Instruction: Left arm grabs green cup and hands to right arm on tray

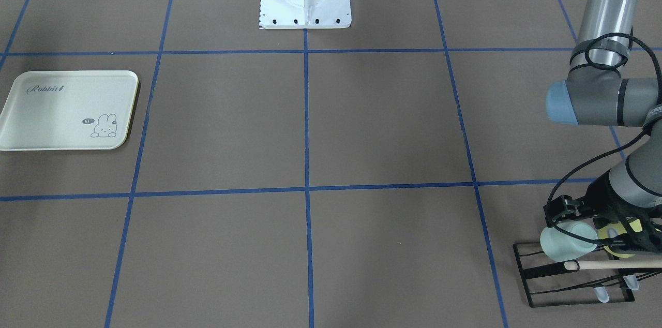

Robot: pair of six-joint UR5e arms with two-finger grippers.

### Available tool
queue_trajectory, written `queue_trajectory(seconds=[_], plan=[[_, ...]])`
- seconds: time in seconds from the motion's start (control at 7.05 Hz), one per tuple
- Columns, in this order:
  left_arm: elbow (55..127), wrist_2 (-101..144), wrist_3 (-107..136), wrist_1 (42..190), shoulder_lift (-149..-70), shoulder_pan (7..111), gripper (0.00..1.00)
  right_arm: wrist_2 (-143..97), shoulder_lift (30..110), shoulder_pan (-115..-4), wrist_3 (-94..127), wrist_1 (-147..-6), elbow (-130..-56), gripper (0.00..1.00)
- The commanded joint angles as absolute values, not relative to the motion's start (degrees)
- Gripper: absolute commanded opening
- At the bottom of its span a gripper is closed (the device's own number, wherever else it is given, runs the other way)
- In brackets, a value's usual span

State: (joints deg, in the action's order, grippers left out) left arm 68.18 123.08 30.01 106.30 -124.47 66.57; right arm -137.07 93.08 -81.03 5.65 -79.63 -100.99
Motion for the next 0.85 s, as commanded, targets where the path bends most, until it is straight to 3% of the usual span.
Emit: queue_trajectory(seconds=[0.0,0.71], plan=[[67.94,121.11,29.97,108.0,-124.54,66.45,0.99,-137.11,93.08,-81.04,5.63,-79.63,-100.99,1.0],[66.8,119.36,30.76,111.71,-124.63,66.09,0.94,-137.11,93.16,-81.04,5.54,-79.63,-100.99,1.0]])
